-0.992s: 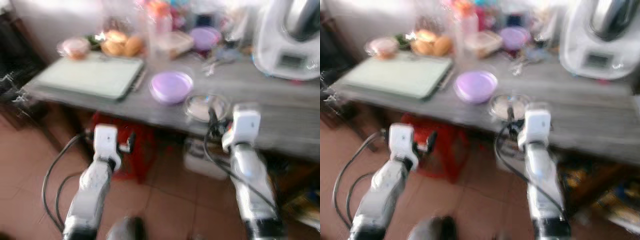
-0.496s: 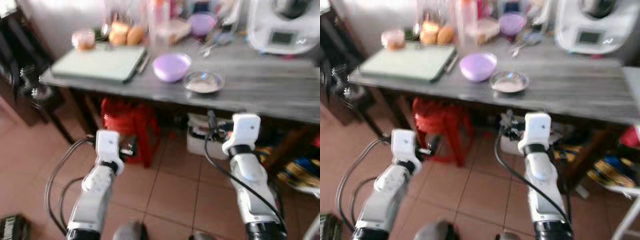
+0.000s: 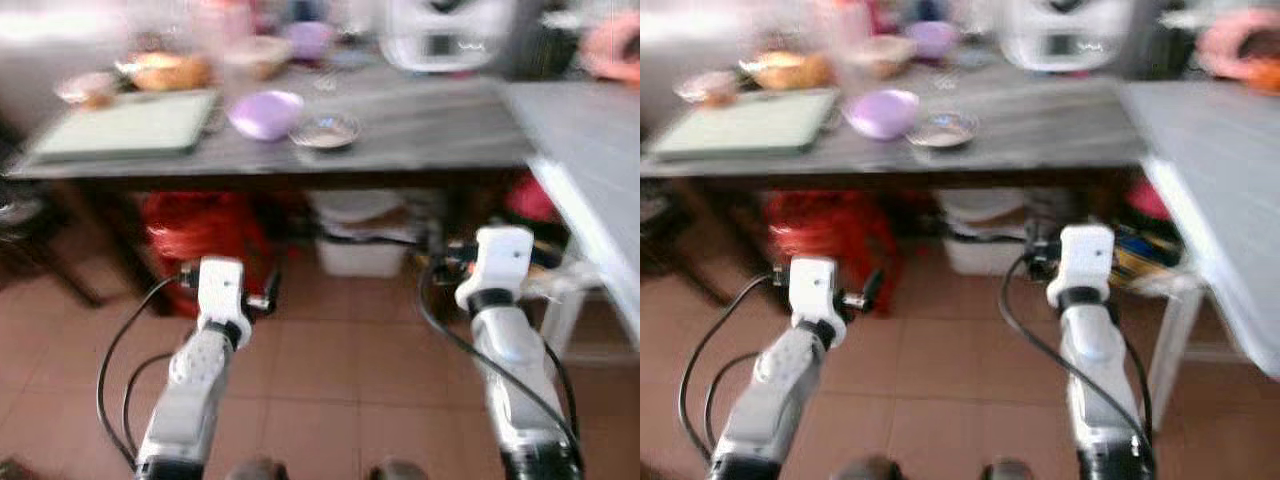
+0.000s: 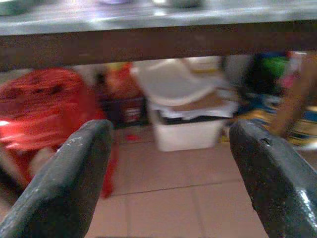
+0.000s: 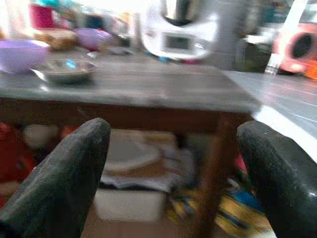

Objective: Setting the table

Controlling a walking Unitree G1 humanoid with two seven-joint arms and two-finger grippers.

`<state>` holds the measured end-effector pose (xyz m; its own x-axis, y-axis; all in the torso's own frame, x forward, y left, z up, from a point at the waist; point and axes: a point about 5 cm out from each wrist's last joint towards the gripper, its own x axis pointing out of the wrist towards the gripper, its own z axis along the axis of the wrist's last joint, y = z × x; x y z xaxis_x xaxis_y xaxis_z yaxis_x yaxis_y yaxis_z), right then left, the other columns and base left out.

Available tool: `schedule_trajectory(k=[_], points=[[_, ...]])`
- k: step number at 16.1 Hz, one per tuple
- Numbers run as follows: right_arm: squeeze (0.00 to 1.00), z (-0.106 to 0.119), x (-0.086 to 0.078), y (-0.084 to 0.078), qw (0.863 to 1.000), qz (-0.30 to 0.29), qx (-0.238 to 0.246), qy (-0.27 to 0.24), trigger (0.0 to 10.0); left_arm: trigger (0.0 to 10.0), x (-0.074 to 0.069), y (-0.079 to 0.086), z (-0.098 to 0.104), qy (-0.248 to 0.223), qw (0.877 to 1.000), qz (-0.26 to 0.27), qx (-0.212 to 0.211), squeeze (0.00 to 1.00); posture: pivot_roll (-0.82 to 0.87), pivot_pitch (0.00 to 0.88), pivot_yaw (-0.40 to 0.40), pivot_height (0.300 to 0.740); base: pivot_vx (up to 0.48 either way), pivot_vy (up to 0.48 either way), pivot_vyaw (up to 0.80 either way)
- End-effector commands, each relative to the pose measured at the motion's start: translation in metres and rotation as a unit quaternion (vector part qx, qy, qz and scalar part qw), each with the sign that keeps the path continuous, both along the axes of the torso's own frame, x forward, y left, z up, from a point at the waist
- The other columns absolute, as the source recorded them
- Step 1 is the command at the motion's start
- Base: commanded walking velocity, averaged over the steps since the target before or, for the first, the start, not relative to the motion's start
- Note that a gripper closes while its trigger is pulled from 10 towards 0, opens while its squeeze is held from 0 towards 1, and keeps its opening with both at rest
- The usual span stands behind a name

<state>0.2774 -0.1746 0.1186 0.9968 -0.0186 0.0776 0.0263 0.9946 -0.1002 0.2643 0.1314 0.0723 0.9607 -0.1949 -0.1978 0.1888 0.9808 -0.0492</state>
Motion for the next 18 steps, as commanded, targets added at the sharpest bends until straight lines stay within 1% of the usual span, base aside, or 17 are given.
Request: schedule_trajectory(k=[1, 2, 3, 5, 12, 15, 16, 17, 18], points=[[0.00, 0.003, 0.002, 0.006, 1.000, 0.009, 0.010, -0.006, 10.0, 10.0, 0.002, 0.005, 0.004, -0.010, 1.000, 0.008, 0.006, 0.00, -0.03, 0.000, 0.050, 0.740, 0.000, 0.000, -0.61], [0.00, 0.004, 0.002, 0.007, 1.000, 0.011, 0.010, -0.007, 10.0, 10.0, 0.002, 0.005, 0.006, -0.014, 1.000, 0.008, 0.002, 0.00, -0.03, 0.000, 0.051, 0.740, 0.000, 0.000, 0.00], [0.00, 0.004, 0.002, 0.010, 1.000, 0.017, 0.012, -0.009, 10.0, 10.0, 0.004, 0.005, 0.010, -0.030, 1.000, 0.005, -0.002, 0.00, -0.03, 0.000, 0.048, 0.740, 0.000, 0.000, 0.00], [0.00, 0.004, 0.002, 0.010, 1.000, 0.020, 0.010, -0.009, 10.0, 10.0, 0.004, 0.006, 0.010, -0.029, 1.000, 0.006, 0.002, 0.00, -0.03, 0.000, 0.047, 0.740, 0.000, 0.000, 0.00], [0.00, 0.004, 0.001, 0.009, 1.000, 0.022, -0.004, -0.009, 10.0, 10.0, 0.006, 0.005, 0.013, -0.039, 0.999, 0.009, -0.003, 0.00, -0.04, 0.000, 0.048, 0.740, 0.000, -0.455, 0.00], [0.00, 0.001, -0.003, 0.008, 1.000, 0.020, 0.011, -0.004, 10.0, 10.0, 0.012, 0.011, 0.025, -0.069, 0.997, 0.043, -0.008, 0.00, -0.03, 0.000, 0.045, 0.740, 0.000, -0.480, 0.00], [0.00, -0.001, -0.005, 0.007, 1.000, 0.019, 0.016, 0.001, 10.0, 10.0, 0.014, 0.013, 0.028, -0.074, 0.996, 0.054, -0.011, 0.00, -0.03, 0.000, 0.045, 0.740, 0.000, 0.000, 0.00], [0.00, -0.002, -0.008, 0.006, 1.000, 0.020, 0.010, 0.004, 10.0, 10.0, 0.013, 0.013, 0.028, -0.076, 0.995, 0.060, -0.010, 0.00, -0.03, 0.000, 0.044, 0.740, 0.000, 0.000, 0.00], [0.00, -0.002, -0.009, 0.006, 1.000, 0.020, 0.007, 0.004, 10.0, 10.0, 0.013, 0.012, 0.028, -0.075, 0.995, 0.062, -0.012, 0.00, -0.04, 0.000, 0.045, 0.740, 0.000, 0.000, 0.60]])
